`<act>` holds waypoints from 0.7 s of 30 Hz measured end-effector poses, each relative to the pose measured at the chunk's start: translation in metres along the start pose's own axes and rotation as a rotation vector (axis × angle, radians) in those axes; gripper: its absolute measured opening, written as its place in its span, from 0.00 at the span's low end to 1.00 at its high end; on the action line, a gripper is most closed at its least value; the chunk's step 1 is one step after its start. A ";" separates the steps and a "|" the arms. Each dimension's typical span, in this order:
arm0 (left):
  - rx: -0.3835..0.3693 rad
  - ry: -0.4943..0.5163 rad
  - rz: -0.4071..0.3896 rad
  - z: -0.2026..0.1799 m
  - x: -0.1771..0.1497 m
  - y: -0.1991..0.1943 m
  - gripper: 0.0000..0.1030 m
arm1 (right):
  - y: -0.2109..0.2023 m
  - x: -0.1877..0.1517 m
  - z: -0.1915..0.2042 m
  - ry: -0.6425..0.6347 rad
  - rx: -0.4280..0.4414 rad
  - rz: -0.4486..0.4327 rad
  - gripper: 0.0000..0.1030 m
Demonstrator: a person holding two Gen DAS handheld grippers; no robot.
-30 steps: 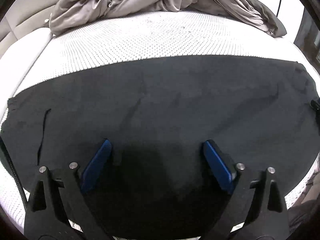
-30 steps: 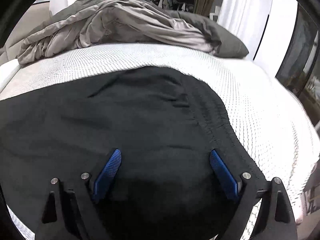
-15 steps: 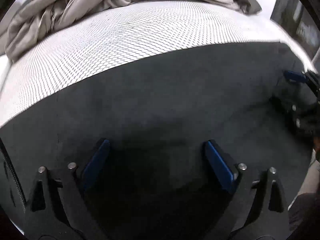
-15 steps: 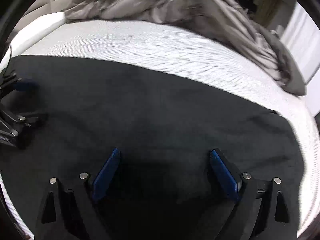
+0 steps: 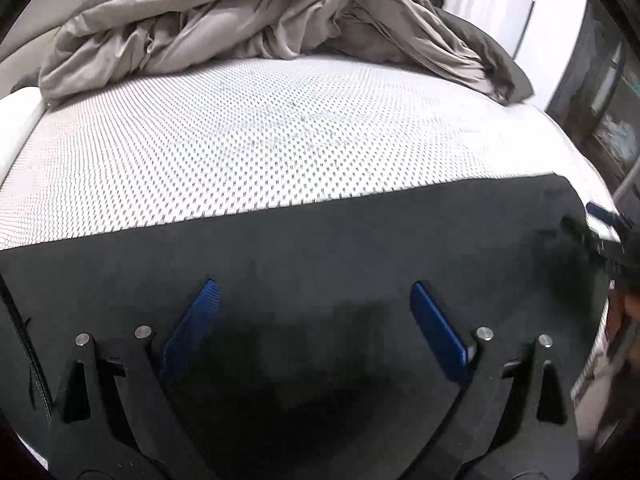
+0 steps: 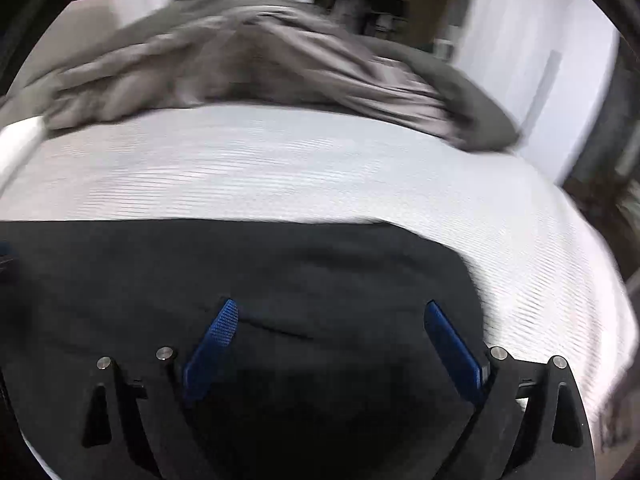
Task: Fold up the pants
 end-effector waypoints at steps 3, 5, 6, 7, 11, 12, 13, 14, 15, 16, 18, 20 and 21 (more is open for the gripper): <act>0.071 0.018 0.052 -0.009 0.008 0.030 0.93 | 0.022 -0.010 0.074 -0.049 0.169 0.108 0.93; 0.103 0.053 0.132 -0.009 0.008 0.057 0.93 | 0.030 -0.019 0.105 -0.134 0.173 0.138 0.93; 0.099 0.062 0.148 -0.007 0.005 0.064 0.94 | 0.032 -0.023 0.114 -0.176 0.151 0.138 0.92; 0.086 0.063 0.138 -0.006 0.003 0.063 0.95 | 0.037 -0.026 0.117 -0.202 0.114 0.145 0.92; 0.120 0.048 0.156 0.022 -0.008 0.053 0.97 | 0.052 -0.020 0.050 -0.082 -0.045 0.133 0.93; 0.130 0.039 0.160 0.034 -0.007 0.053 0.97 | 0.057 -0.014 0.022 -0.004 -0.127 0.113 0.93; 0.152 0.025 0.169 0.051 -0.006 0.055 0.99 | 0.058 -0.012 -0.007 0.069 -0.202 0.095 0.92; 0.167 0.003 0.173 0.062 -0.009 0.054 0.99 | 0.059 -0.013 -0.031 0.137 -0.231 0.099 0.93; 0.159 -0.022 0.170 0.069 -0.012 0.051 0.99 | 0.059 -0.013 -0.039 0.175 -0.208 0.105 0.93; 0.142 -0.042 0.160 0.072 -0.012 0.048 0.99 | 0.053 -0.014 -0.043 0.204 -0.170 0.096 0.93; 0.152 -0.061 0.137 0.069 -0.013 0.037 0.94 | 0.039 -0.011 -0.034 0.173 -0.199 0.061 0.93; 0.147 -0.064 0.096 0.058 -0.005 0.028 0.93 | 0.021 -0.006 -0.015 0.143 -0.176 0.013 0.93; 0.126 -0.060 0.079 0.056 0.002 0.030 0.93 | 0.022 0.001 -0.003 0.139 -0.147 -0.002 0.93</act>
Point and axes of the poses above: each gripper's, at about its wrist camera, not at the fingertips, and y roughly the way its jaws point, z to its left, x to its top, the point moved 3 cm from there along y, roughly the way its jaws point, and after that the axes turned 11 degrees about y, right-handed, at the moved point
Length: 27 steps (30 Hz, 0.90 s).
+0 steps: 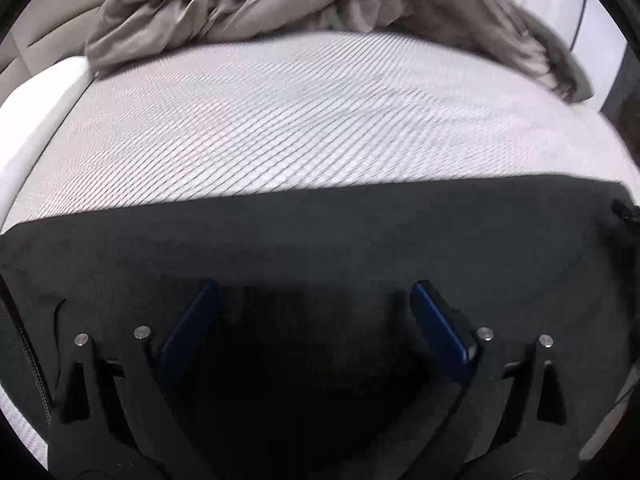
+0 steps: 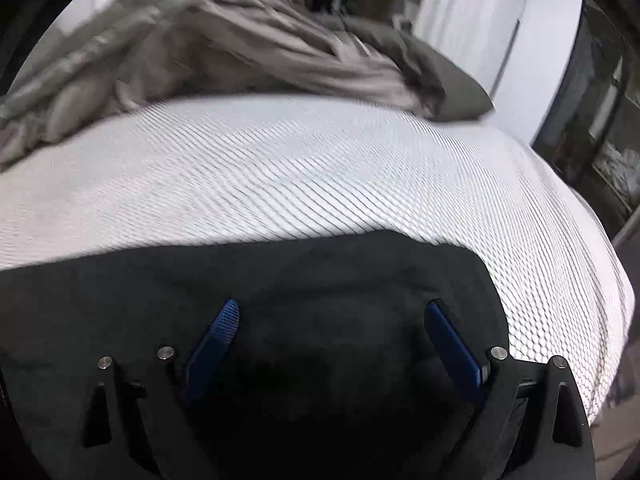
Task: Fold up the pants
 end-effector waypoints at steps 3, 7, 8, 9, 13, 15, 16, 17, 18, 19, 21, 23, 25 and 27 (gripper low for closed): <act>-0.039 0.034 -0.029 -0.031 0.013 0.003 0.93 | -0.004 0.009 0.045 -0.030 0.142 0.028 0.93; -0.031 0.086 0.008 -0.064 0.024 0.030 0.91 | 0.021 -0.002 0.118 -0.140 0.284 0.146 0.93; -0.016 0.085 0.037 -0.065 0.023 0.039 0.91 | 0.023 -0.009 0.134 -0.186 0.276 0.151 0.91; -0.010 0.076 0.049 -0.061 0.023 0.046 0.91 | 0.031 -0.008 0.135 -0.214 0.254 0.148 0.90; 0.038 0.061 0.048 -0.041 0.021 0.049 0.91 | 0.070 0.014 0.086 -0.179 0.066 0.130 0.91; 0.060 0.047 0.050 -0.025 0.015 0.047 0.92 | 0.083 0.032 0.037 -0.081 -0.073 0.110 0.92; 0.066 0.034 0.053 -0.018 0.013 0.046 0.93 | 0.087 0.038 0.012 -0.026 -0.119 0.110 0.91; 0.093 0.022 0.061 -0.012 0.010 0.044 0.93 | 0.090 0.041 -0.007 0.030 -0.096 0.122 0.91; 0.111 0.005 0.063 -0.006 0.008 0.041 0.93 | 0.089 0.042 -0.020 0.071 -0.082 0.125 0.90; 0.106 -0.010 0.061 -0.003 0.006 0.037 0.91 | 0.085 0.045 -0.023 0.085 -0.043 0.116 0.90; 0.076 -0.028 0.041 -0.004 0.005 0.025 0.83 | 0.070 0.044 -0.015 0.044 -0.037 0.100 0.91; -0.001 -0.029 -0.007 -0.020 0.005 0.006 0.83 | 0.040 0.037 0.010 -0.031 0.031 0.073 0.91; -0.076 0.056 -0.043 -0.054 0.005 -0.007 0.84 | 0.018 0.026 0.045 -0.120 0.168 0.087 0.91; -0.089 0.181 0.001 -0.087 0.000 0.001 0.84 | 0.002 0.006 0.084 -0.206 0.277 0.112 0.91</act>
Point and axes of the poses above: each gripper's, at about its wrist camera, not at the fingertips, and y roughly the way its jaws point, z to its left, x to its top, the point moved 3 cm from there along y, roughly the way its jaws point, and after that the axes turned 11 degrees about y, right-handed, at the moved point
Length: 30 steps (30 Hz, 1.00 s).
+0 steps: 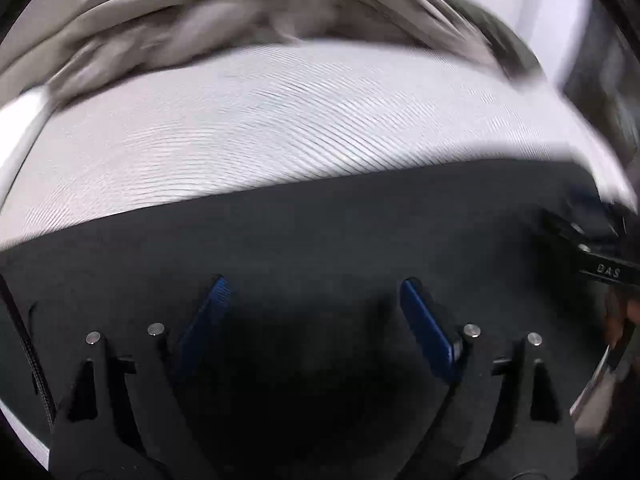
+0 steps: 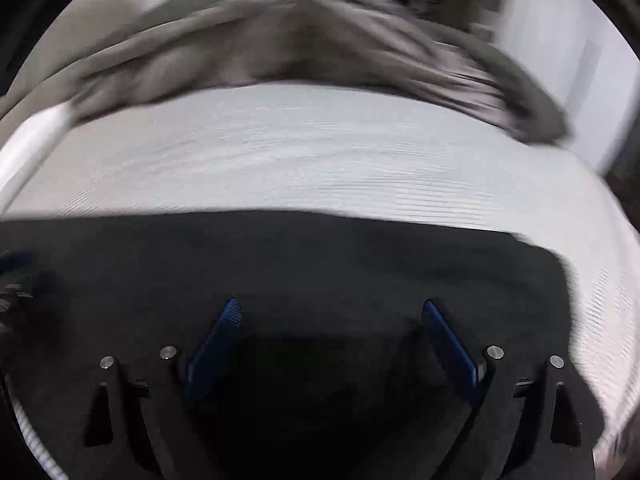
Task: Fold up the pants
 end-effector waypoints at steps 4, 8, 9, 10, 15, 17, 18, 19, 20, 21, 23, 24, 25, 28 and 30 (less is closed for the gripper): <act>0.021 0.047 0.055 -0.019 -0.010 0.022 0.86 | 0.022 -0.033 0.032 -0.124 0.040 0.092 0.90; 0.091 -0.003 0.071 0.014 -0.026 0.011 0.91 | 0.018 -0.033 -0.050 -0.015 -0.162 0.039 0.91; 0.099 -0.019 0.076 0.027 -0.031 0.011 0.94 | 0.017 -0.033 -0.071 0.012 -0.230 0.031 0.91; 0.114 -0.044 0.083 0.036 -0.035 0.009 0.95 | 0.013 -0.036 -0.093 0.034 -0.278 0.021 0.84; 0.174 -0.131 0.067 0.050 -0.054 -0.015 0.87 | -0.007 -0.050 -0.087 -0.060 -0.234 -0.030 0.83; 0.151 -0.133 0.040 0.037 -0.056 -0.028 0.80 | -0.021 -0.054 -0.074 -0.031 -0.206 -0.041 0.83; 0.109 -0.122 0.007 0.024 -0.054 -0.036 0.80 | -0.028 -0.054 -0.069 0.011 -0.134 -0.038 0.83; 0.059 -0.102 -0.034 0.005 -0.051 -0.043 0.80 | -0.038 -0.058 -0.054 0.026 -0.054 -0.031 0.83; 0.005 -0.072 -0.063 -0.019 -0.048 -0.048 0.80 | -0.046 -0.063 -0.035 0.001 0.000 -0.023 0.83; -0.039 -0.036 -0.072 -0.037 -0.046 -0.048 0.81 | -0.045 -0.065 -0.016 -0.043 0.035 -0.015 0.83; -0.128 0.092 -0.044 -0.082 -0.045 -0.037 0.81 | -0.044 -0.082 0.027 -0.162 0.105 0.004 0.83; -0.115 0.139 -0.019 -0.099 -0.048 -0.030 0.81 | -0.041 -0.092 0.043 -0.204 0.113 0.015 0.83; -0.079 0.173 -0.010 -0.106 -0.050 -0.025 0.83 | -0.039 -0.097 0.049 -0.244 0.101 0.012 0.83; -0.086 0.162 -0.021 -0.100 -0.057 -0.028 0.88 | -0.036 -0.095 0.020 -0.283 0.041 -0.011 0.83; -0.084 0.122 -0.013 -0.076 -0.063 -0.029 0.91 | -0.038 -0.085 -0.039 -0.203 -0.061 -0.034 0.84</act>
Point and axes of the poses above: each gripper's, at about its wrist camera, not at the fingertips, and y roughly the way its jaws point, z to its left, x to its top, the point moved 3 cm from there along y, roughly the way its jaws point, and after that the axes turned 11 degrees about y, right-handed, at the moved point
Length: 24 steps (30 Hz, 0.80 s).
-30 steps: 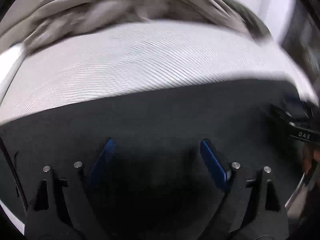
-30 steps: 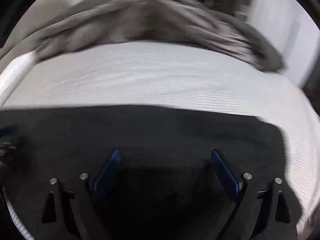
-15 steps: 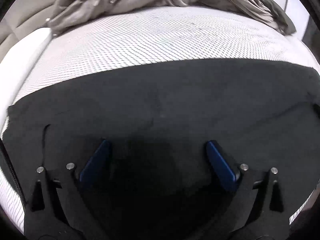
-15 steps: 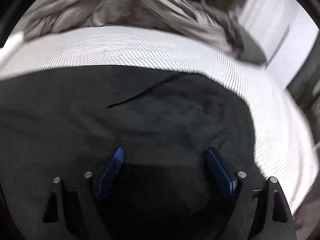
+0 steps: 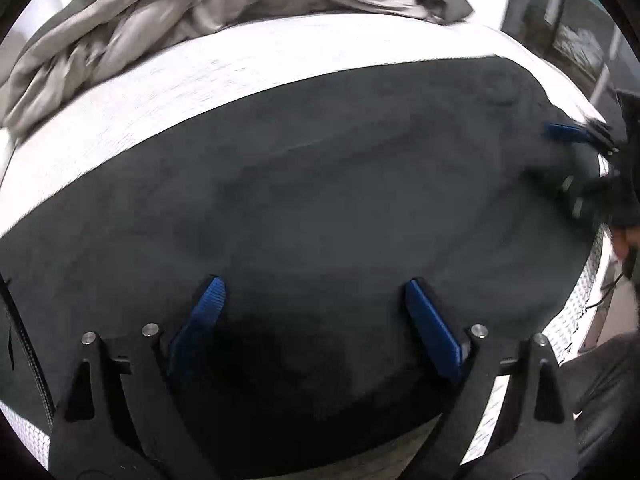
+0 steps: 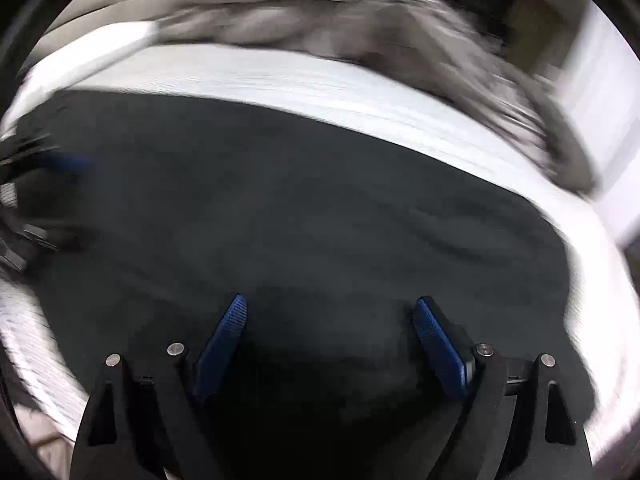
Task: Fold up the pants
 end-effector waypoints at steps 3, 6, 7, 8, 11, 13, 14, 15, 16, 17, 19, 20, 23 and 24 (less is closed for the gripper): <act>0.016 -0.057 0.009 0.031 -0.017 -0.005 0.92 | 0.007 -0.013 -0.092 0.206 -0.213 -0.006 0.83; 0.062 -0.086 0.013 0.041 -0.024 -0.015 0.90 | 0.001 -0.026 -0.136 0.386 -0.167 0.008 0.83; 0.079 -0.098 0.010 0.043 -0.023 -0.020 0.88 | -0.009 -0.026 -0.135 0.394 -0.167 -0.014 0.84; 0.100 -0.111 0.005 0.042 -0.023 -0.027 0.82 | -0.022 -0.024 -0.127 0.379 -0.179 -0.039 0.83; 0.042 -0.098 -0.061 0.023 -0.016 -0.046 0.81 | -0.050 -0.014 -0.082 0.311 -0.072 -0.079 0.83; -0.039 -0.057 -0.102 -0.005 -0.001 -0.047 0.82 | -0.053 -0.006 -0.044 0.261 0.017 -0.085 0.83; -0.083 -0.019 -0.104 -0.026 0.004 -0.043 0.82 | -0.052 -0.002 -0.014 0.220 0.089 -0.085 0.83; -0.116 0.012 -0.103 -0.040 0.007 -0.037 0.82 | -0.059 -0.007 0.016 0.195 0.132 -0.081 0.83; -0.142 0.049 -0.094 -0.055 0.007 -0.031 0.82 | -0.053 -0.007 0.041 0.149 0.186 -0.048 0.83; -0.139 0.090 -0.073 -0.067 0.006 -0.025 0.82 | -0.042 -0.012 0.057 0.095 0.218 -0.006 0.83; -0.076 0.150 -0.043 -0.077 -0.004 -0.019 0.83 | -0.029 -0.023 0.077 -0.005 0.187 0.036 0.83; -0.085 0.145 -0.047 -0.071 -0.009 -0.022 0.85 | -0.029 -0.030 0.078 -0.039 0.155 0.034 0.83; -0.073 0.067 -0.029 -0.032 -0.029 -0.032 0.90 | -0.031 -0.041 0.021 0.049 0.068 0.041 0.84; -0.058 0.048 -0.024 -0.020 -0.035 -0.034 0.92 | -0.032 -0.044 -0.002 0.083 0.025 0.045 0.84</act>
Point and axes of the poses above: each gripper's, at about its wrist camera, not at the fingertips, and y roughly the way its jaws point, z to its left, x to its top, the point moved 3 cm from there along y, roughly the way its jaws point, and after that the axes turned 11 degrees about y, right-handed, at the moved point
